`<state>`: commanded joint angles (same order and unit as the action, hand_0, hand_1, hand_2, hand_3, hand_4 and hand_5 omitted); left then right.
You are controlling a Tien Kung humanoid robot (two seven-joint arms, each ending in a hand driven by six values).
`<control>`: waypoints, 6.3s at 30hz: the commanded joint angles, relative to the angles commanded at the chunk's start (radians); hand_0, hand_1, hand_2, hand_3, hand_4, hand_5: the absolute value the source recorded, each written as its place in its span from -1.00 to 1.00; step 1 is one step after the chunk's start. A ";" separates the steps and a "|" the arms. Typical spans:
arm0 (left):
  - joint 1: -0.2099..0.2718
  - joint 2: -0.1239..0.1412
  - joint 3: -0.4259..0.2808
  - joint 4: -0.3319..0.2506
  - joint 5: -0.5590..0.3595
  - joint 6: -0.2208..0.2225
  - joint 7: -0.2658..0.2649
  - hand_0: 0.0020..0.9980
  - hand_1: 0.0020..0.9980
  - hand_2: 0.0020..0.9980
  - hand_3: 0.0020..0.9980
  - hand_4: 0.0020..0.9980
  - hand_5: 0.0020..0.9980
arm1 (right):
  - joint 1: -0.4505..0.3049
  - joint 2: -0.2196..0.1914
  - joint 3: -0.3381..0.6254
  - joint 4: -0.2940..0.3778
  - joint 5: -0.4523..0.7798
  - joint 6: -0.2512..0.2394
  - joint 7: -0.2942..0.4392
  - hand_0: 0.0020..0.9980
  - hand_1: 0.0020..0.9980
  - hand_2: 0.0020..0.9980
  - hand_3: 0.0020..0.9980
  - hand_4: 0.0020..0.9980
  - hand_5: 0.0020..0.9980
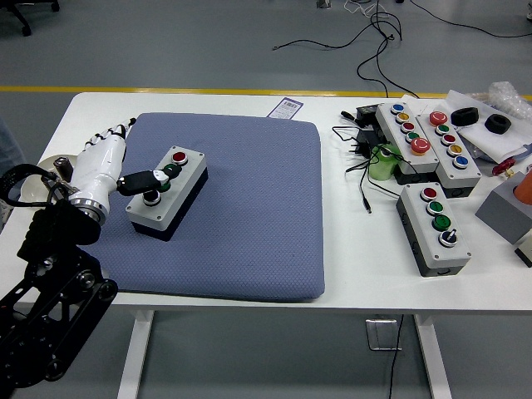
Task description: Pick up the button,place it on the desk,press the button,press the button
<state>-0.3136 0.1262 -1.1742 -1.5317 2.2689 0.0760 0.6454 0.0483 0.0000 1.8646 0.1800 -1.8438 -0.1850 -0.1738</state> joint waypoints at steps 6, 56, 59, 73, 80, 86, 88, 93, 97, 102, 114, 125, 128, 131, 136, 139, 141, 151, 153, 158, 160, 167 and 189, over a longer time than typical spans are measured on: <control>-0.007 -0.058 0.007 0.031 0.000 -0.004 0.000 1.00 1.00 1.00 1.00 1.00 0.20 | 0.001 0.000 -0.001 0.000 0.004 -0.001 0.001 0.10 0.36 0.47 0.27 -0.39 -0.70; -0.117 -0.126 -0.050 0.345 0.000 -0.133 0.000 0.28 0.71 1.00 1.00 0.73 -0.66 | 0.000 -0.002 0.009 0.000 -0.017 -0.002 -0.003 0.08 0.34 0.44 0.26 -0.39 -0.69; -0.125 -0.126 -0.047 0.344 0.000 -0.145 0.000 -0.04 0.35 0.77 1.00 0.60 -0.80 | 0.000 -0.002 0.012 0.000 -0.022 -0.002 -0.003 0.08 0.34 0.44 0.26 -0.39 -0.69; -0.150 -0.126 -0.044 0.360 0.000 -0.242 0.000 -1.00 -0.73 -0.37 0.26 0.54 -0.86 | -0.002 -0.001 0.016 0.000 -0.024 -0.003 -0.003 0.08 0.34 0.44 0.26 -0.39 -0.69; -0.162 -0.126 -0.031 0.386 0.000 -0.255 0.000 -1.00 -0.87 -0.70 0.01 0.57 -0.91 | -0.001 -0.001 0.015 0.000 -0.023 -0.003 -0.005 0.07 0.34 0.44 0.26 -0.39 -0.69; -0.168 -0.126 -0.027 0.396 0.000 -0.219 0.000 -1.00 -1.00 -0.83 -0.20 0.58 -1.00 | 0.000 -0.001 0.013 0.000 -0.019 -0.004 -0.005 0.07 0.33 0.43 0.26 -0.39 -0.69; -0.168 -0.126 -0.025 0.391 0.000 -0.195 0.000 -1.00 -1.00 -0.99 -0.45 0.46 -0.98 | -0.001 -0.001 0.014 0.000 -0.018 -0.004 -0.005 0.07 0.33 0.43 0.26 -0.39 -0.69; -0.172 -0.126 -0.029 0.377 0.000 -0.142 0.000 -1.00 -1.00 -0.99 -0.45 0.46 -0.98 | -0.002 -0.001 0.015 0.000 -0.019 -0.004 -0.004 0.07 0.33 0.43 0.26 -0.39 -0.69; -0.177 -0.126 -0.034 0.391 0.000 -0.139 0.000 -1.00 -1.00 -1.00 -0.65 0.40 -0.88 | -0.002 -0.002 0.015 0.000 -0.018 -0.004 -0.004 0.07 0.33 0.43 0.26 -0.39 -0.69; -0.175 -0.126 -0.039 0.414 0.000 -0.139 0.000 -1.00 -1.00 -1.00 -0.79 0.49 -0.88 | -0.001 -0.002 0.012 0.000 -0.015 -0.004 -0.005 0.07 0.33 0.43 0.26 -0.39 -0.69; -0.175 -0.126 -0.032 0.412 0.000 -0.086 0.000 -1.00 -1.00 -1.00 -0.85 0.50 -0.97 | -0.001 -0.001 0.012 0.000 -0.013 -0.005 -0.005 0.07 0.33 0.43 0.26 -0.39 -0.69; -0.177 -0.100 0.007 0.375 0.000 -0.019 0.000 -0.98 -1.00 -1.00 -0.87 0.66 -1.00 | -0.001 -0.001 0.013 0.000 -0.013 -0.005 -0.005 0.07 0.33 0.43 0.26 -0.39 -0.69; -0.175 -0.044 0.084 0.359 0.000 0.095 0.000 -0.98 -1.00 -1.00 -0.87 0.66 -1.00 | -0.001 0.000 0.013 0.000 -0.010 -0.005 -0.005 0.07 0.33 0.43 0.26 -0.39 -0.69; -0.187 0.028 0.164 0.340 0.000 0.190 -0.098 -0.97 -1.00 1.00 -0.93 0.43 -1.00 | 0.000 0.000 0.015 0.000 -0.011 -0.005 -0.005 0.07 0.33 0.43 0.26 -0.38 -0.69; -0.224 0.136 0.248 0.315 -0.001 0.277 -0.259 -0.97 -1.00 1.00 -0.94 0.41 -1.00 | 0.000 0.000 0.015 0.000 -0.007 -0.005 -0.006 0.07 0.33 0.43 0.26 -0.38 -0.69; -0.250 0.190 0.289 0.314 -0.035 0.311 -0.348 -0.97 -1.00 1.00 -0.94 0.41 -1.00 | 0.000 0.000 0.013 0.000 -0.004 -0.005 -0.008 0.07 0.33 0.43 0.26 -0.38 -0.69; -0.271 0.221 0.316 0.318 -0.069 0.318 -0.409 -0.97 -1.00 1.00 -0.94 0.41 -1.00 | -0.001 0.000 0.010 0.000 -0.001 -0.005 -0.009 0.07 0.33 0.43 0.26 -0.38 -0.69; -0.406 0.351 0.505 0.398 -0.270 0.213 -0.798 -0.97 -1.00 1.00 -0.93 0.38 -1.00 | 0.000 0.000 -0.001 0.000 0.006 -0.003 -0.013 0.07 0.32 0.42 0.26 -0.38 -0.69; -0.430 0.371 0.549 0.405 -0.286 0.199 -0.847 -0.97 -1.00 1.00 -0.93 0.38 -1.00 | 0.000 0.000 -0.001 0.000 0.006 -0.004 -0.013 0.07 0.32 0.42 0.26 -0.38 -0.69; -0.470 0.400 0.633 0.413 -0.307 0.192 -0.908 -0.98 -1.00 1.00 -0.93 0.41 -1.00 | 0.000 0.000 -0.001 0.000 0.004 -0.004 -0.015 0.07 0.32 0.42 0.26 -0.39 -0.69; -0.480 0.405 0.651 0.416 -0.307 0.191 -0.916 -0.97 -1.00 1.00 -0.92 0.44 -1.00 | 0.000 0.000 -0.001 0.000 0.002 -0.005 -0.015 0.07 0.32 0.42 0.26 -0.39 -0.69; -0.504 0.413 0.705 0.436 -0.308 0.191 -0.931 -0.97 -1.00 -1.00 -0.92 0.46 -1.00 | -0.001 0.000 -0.003 0.000 -0.002 -0.004 -0.017 0.07 0.32 0.42 0.26 -0.39 -0.69; -0.512 0.408 0.786 0.496 -0.345 0.205 -0.968 -0.96 -1.00 -1.00 -0.91 0.51 -1.00 | -0.001 0.000 -0.006 0.000 -0.007 -0.003 -0.017 0.08 0.32 0.42 0.26 -0.39 -0.70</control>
<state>-0.8259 0.5343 -0.3883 -1.0355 1.9243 0.2808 -0.3228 0.0469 0.0000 1.8584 0.1800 -1.8504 -0.1882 -0.1906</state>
